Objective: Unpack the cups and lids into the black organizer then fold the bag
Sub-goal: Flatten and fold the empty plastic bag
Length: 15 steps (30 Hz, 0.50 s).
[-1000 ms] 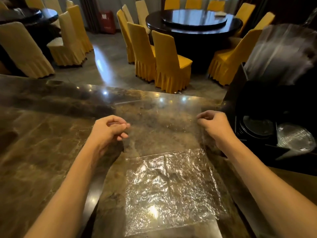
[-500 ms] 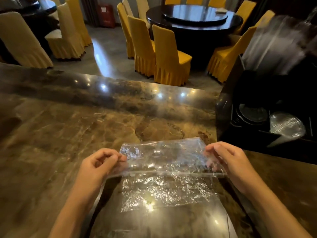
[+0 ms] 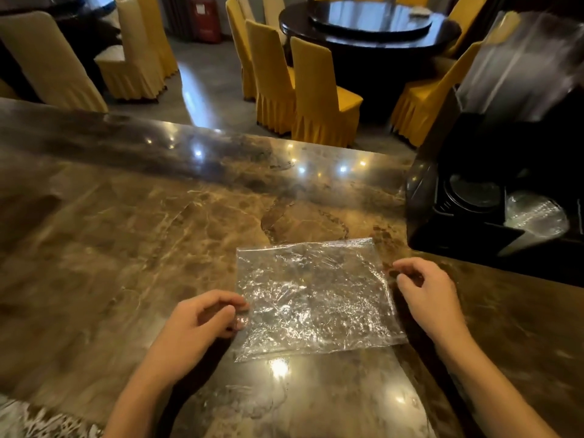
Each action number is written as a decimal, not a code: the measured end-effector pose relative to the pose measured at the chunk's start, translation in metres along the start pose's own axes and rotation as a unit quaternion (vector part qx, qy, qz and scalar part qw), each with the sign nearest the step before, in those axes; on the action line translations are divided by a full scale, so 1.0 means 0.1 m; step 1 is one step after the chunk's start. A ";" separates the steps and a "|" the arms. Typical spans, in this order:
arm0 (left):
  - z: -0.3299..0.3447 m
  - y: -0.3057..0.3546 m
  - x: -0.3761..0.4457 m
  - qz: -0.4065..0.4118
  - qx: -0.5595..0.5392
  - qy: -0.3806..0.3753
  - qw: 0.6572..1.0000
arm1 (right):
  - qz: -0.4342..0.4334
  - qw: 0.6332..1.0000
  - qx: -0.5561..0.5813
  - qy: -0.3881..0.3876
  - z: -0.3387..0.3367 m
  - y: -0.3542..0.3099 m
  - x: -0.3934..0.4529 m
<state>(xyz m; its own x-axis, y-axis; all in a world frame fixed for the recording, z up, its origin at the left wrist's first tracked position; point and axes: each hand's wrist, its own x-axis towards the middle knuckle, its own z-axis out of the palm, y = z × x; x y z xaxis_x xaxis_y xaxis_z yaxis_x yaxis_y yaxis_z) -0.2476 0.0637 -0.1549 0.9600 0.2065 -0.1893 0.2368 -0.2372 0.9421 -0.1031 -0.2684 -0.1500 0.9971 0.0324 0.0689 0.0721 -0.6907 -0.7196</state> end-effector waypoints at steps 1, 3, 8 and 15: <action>-0.02 0.02 0.01 0.019 0.078 0.021 0.997 | -0.008 1.000 -0.009 0.027 0.02 -0.06 -0.02; 0.03 0.13 0.06 0.096 0.244 0.103 0.959 | -0.060 0.997 -0.019 0.052 0.11 -0.24 -0.09; 0.74 0.44 0.34 0.238 0.281 0.102 0.924 | -0.207 0.970 -0.089 -0.088 0.74 -0.64 -0.33; 0.97 0.05 0.59 0.142 0.548 0.030 0.824 | -0.208 0.913 -0.320 -0.142 0.98 -0.40 -0.24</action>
<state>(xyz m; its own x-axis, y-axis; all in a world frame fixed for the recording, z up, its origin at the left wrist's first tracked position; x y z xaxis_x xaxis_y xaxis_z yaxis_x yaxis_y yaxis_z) -0.1749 -0.0177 -0.1887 0.9986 0.0332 0.0411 0.0279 -0.9918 0.1244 -0.1273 -0.1707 -0.1910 0.8594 0.5112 -0.0033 0.5076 -0.8540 -0.1140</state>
